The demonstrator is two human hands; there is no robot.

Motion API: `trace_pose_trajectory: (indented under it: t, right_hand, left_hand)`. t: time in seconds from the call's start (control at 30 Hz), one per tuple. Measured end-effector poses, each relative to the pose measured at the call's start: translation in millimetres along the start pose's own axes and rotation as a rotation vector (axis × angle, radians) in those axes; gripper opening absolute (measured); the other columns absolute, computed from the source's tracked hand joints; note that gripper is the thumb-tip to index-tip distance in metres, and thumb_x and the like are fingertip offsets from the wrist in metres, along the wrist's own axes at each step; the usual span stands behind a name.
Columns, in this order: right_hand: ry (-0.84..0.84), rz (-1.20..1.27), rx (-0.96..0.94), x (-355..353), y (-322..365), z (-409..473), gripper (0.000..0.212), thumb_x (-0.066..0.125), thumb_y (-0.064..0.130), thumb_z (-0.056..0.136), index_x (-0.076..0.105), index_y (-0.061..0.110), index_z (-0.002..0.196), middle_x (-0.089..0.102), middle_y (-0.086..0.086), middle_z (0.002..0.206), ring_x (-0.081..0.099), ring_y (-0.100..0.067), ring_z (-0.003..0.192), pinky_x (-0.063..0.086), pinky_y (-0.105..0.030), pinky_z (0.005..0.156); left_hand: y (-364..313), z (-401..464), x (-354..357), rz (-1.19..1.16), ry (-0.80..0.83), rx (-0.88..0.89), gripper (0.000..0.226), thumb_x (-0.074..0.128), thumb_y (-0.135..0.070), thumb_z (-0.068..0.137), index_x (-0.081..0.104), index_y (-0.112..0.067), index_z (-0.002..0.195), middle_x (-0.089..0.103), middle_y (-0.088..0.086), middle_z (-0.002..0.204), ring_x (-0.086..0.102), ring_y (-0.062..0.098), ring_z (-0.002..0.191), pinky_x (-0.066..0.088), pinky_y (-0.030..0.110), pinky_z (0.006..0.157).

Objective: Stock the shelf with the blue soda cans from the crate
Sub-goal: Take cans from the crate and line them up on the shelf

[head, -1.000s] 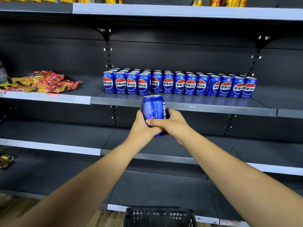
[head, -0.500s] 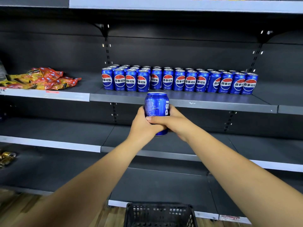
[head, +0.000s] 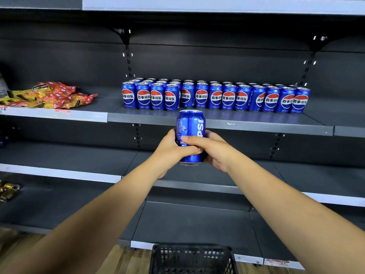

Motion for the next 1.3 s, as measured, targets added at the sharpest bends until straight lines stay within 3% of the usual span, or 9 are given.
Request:
trace_pose_trajectory:
  t: [0.13, 0.27, 0.47, 0.6, 0.73, 0.93, 1.03, 1.13, 1.3]
  right_hand:
    - [-0.032, -0.051, -0.033, -1.2, 2.2, -2.8, 0.028, 0.075, 0.012, 0.077, 0.067, 0.008, 0.103, 0.072, -0.01, 0.092, 0.069, -0.021, 0.08, 0.057, -0.036, 0.081]
    - [-0.134, -0.109, -0.099, -1.1, 2.6, -3.4, 0.026, 0.08, 0.012, 0.071, 0.067, 0.011, 0.094, 0.072, -0.008, 0.088, 0.067, -0.018, 0.076, 0.057, -0.03, 0.074]
    - [-0.22, -0.185, -0.151, 0.6, 4.1, -2.4, 0.038, 0.083, 0.02, 0.068, 0.063, 0.011, 0.1, 0.071, -0.008, 0.098, 0.068, -0.021, 0.088, 0.057, -0.031, 0.077]
    - [-0.097, -0.161, -0.108, -0.9, 9.2, -2.0, 0.04, 0.079, 0.018, 0.075, 0.054, 0.018, 0.106, 0.068, -0.002, 0.104, 0.066, -0.012, 0.085, 0.055, -0.024, 0.073]
    - [0.013, -0.106, 0.012, -6.9, 8.9, 1.8, 0.053, 0.075, 0.019, 0.078, 0.049, 0.013, 0.124, 0.069, -0.002, 0.108, 0.068, -0.018, 0.089, 0.055, -0.035, 0.082]
    - [0.118, -0.043, 0.022, -5.8, 9.2, 2.6, 0.022, 0.068, 0.013, 0.083, 0.065, 0.013, 0.105, 0.073, -0.006, 0.096, 0.069, -0.02, 0.085, 0.057, -0.035, 0.079]
    - [0.073, -0.067, -0.002, -6.1, 7.3, 4.6, 0.028, 0.071, 0.015, 0.08, 0.066, 0.012, 0.108, 0.073, -0.008, 0.102, 0.069, -0.023, 0.091, 0.056, -0.04, 0.084]
    - [0.013, -0.066, -0.009, -5.5, 4.9, 6.1, 0.04, 0.074, 0.017, 0.077, 0.064, 0.008, 0.115, 0.073, -0.008, 0.102, 0.069, -0.023, 0.089, 0.056, -0.036, 0.077]
    - [-0.037, -0.07, -0.054, -3.0, 3.4, 4.1, 0.025, 0.076, 0.013, 0.077, 0.062, 0.013, 0.098, 0.072, -0.003, 0.09, 0.068, -0.014, 0.073, 0.056, -0.027, 0.064]
  left_hand:
    - [-1.3, 0.9, 0.9, 0.142, -0.008, 0.012, 0.054, 0.08, -0.01, 0.07, 0.045, -0.016, 0.112, 0.061, 0.007, 0.114, 0.062, 0.011, 0.094, 0.052, 0.02, 0.076]
    - [0.0, 0.2, 3.0, 0.279, -0.017, 0.003, 0.074, 0.081, -0.033, 0.051, 0.043, -0.02, 0.114, 0.061, 0.001, 0.113, 0.062, 0.014, 0.1, 0.053, 0.034, 0.087]
    - [-3.9, -1.5, 6.2, 0.34, -0.19, 0.068, 0.051, 0.076, -0.014, 0.067, 0.048, -0.014, 0.109, 0.062, -0.007, 0.092, 0.061, 0.016, 0.088, 0.049, 0.025, 0.071]
    - [-5.4, 2.4, 1.5, 0.287, -0.171, 0.052, 0.061, 0.08, -0.026, 0.055, 0.052, -0.02, 0.109, 0.064, -0.006, 0.1, 0.063, 0.014, 0.092, 0.053, 0.03, 0.079]
    - [-3.9, 1.9, -6.0, 0.1, -0.109, 0.018, 0.063, 0.08, -0.021, 0.049, 0.058, -0.015, 0.108, 0.068, 0.001, 0.104, 0.066, 0.016, 0.095, 0.055, 0.028, 0.08]
    - [-2.1, 1.6, -15.0, 0.01, 0.006, 0.002, 0.067, 0.08, -0.016, 0.056, 0.057, -0.011, 0.119, 0.069, 0.004, 0.11, 0.066, 0.016, 0.1, 0.054, 0.023, 0.081]
    - [-1.8, 0.8, -15.1, 0.009, 0.013, 0.001, 0.06, 0.079, -0.003, 0.069, 0.053, -0.008, 0.123, 0.066, 0.008, 0.115, 0.065, 0.02, 0.104, 0.054, 0.025, 0.083]
    - [-1.4, 0.6, -13.0, -0.006, -0.015, 0.052, 0.057, 0.077, 0.0, 0.071, 0.052, -0.011, 0.121, 0.066, 0.006, 0.114, 0.064, 0.019, 0.103, 0.053, 0.026, 0.084]
    - [3.7, 1.1, -3.1, 0.134, -0.065, 0.134, 0.064, 0.084, -0.013, 0.066, 0.047, -0.023, 0.116, 0.063, -0.004, 0.113, 0.062, 0.012, 0.103, 0.051, 0.025, 0.088]
Point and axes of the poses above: each hand's wrist, its own z-axis towards the middle knuckle, its own x-axis out of the palm, y = z × x, the point moved 3 cm from there along z, towards the middle knuckle
